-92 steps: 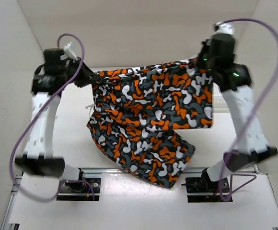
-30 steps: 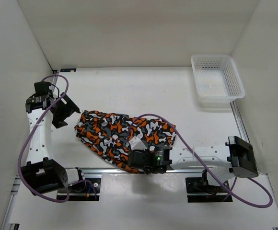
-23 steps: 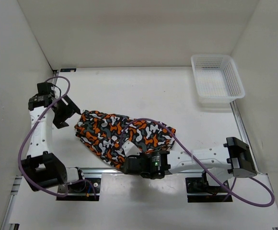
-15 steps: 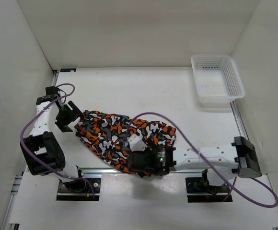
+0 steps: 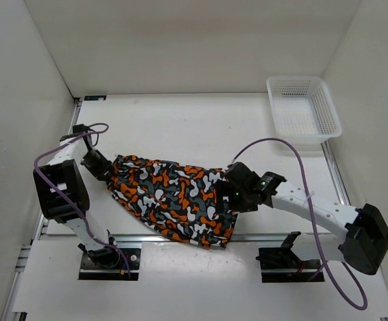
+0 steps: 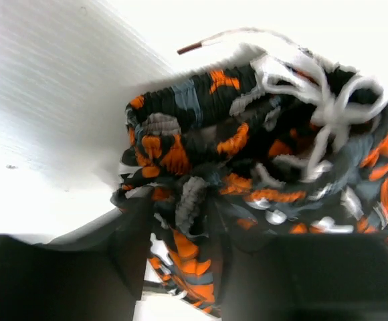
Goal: Fold and stack the shorts
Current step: Fold the shorts
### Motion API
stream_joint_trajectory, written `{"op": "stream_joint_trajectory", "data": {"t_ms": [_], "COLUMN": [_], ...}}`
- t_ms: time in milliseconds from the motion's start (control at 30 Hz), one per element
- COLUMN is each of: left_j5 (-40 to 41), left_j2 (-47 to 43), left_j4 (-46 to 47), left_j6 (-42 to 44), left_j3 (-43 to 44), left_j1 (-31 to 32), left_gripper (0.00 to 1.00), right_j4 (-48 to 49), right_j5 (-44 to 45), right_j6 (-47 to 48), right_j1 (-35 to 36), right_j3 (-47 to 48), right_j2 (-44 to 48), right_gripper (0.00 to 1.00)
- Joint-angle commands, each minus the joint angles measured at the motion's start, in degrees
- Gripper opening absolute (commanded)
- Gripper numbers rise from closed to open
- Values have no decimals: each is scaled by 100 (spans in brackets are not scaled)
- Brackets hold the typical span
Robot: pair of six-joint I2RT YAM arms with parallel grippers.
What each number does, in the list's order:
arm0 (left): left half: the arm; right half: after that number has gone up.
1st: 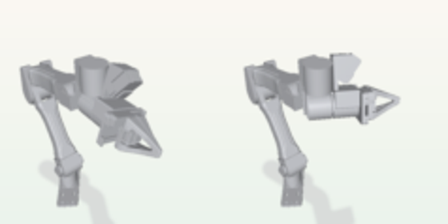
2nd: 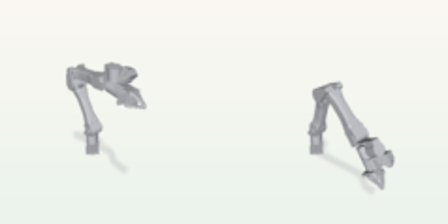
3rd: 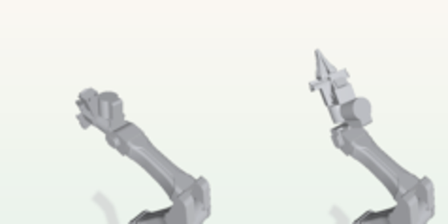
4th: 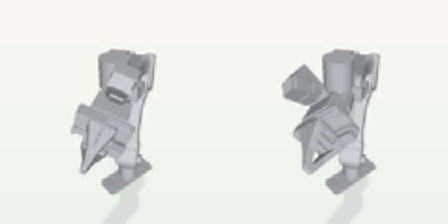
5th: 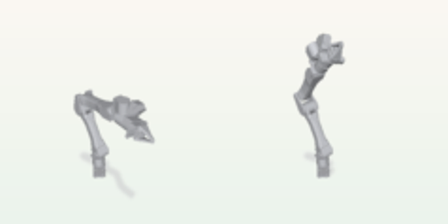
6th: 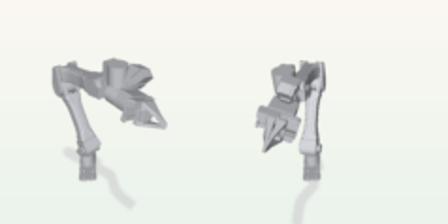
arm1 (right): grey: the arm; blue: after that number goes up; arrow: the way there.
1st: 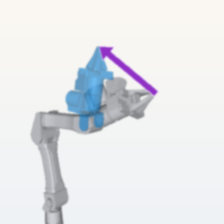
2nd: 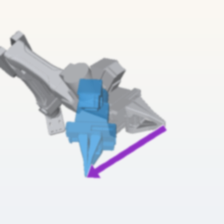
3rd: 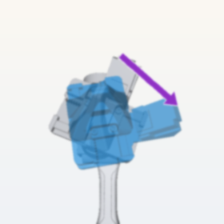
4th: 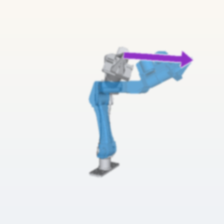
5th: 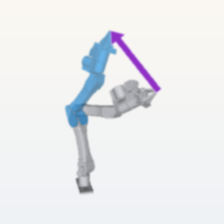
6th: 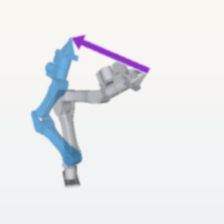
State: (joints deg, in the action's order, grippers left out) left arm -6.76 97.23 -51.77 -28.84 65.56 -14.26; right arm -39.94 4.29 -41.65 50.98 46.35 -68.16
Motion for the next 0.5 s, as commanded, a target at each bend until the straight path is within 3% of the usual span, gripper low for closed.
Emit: {"op": "stream_joint_trajectory", "data": {"t_ms": [0, 67, 233, 467], "left_j5": [132, 132, 184, 132], "left_j2": [15, 77, 77, 77], "left_j4": [220, 220, 220, 273], "left_j6": [-8, -8, -8, -60], "left_j3": [106, 106, 106, 45], "left_j1": [20, 20, 20, 20], "left_gripper": [23, 10, 10, 10], "right_j4": [417, 609, 1242, 1735], "right_j5": [-843, -973, -1072, -562], "right_j6": [95, 96, 96, 157], "right_j1": [-114, -421, -1133, -1503], "right_j3": [207, 95, -328, -381], "right_j2": [-424, -575, -882, -1681], "right_gripper": [100, 100, 95, 68]}}
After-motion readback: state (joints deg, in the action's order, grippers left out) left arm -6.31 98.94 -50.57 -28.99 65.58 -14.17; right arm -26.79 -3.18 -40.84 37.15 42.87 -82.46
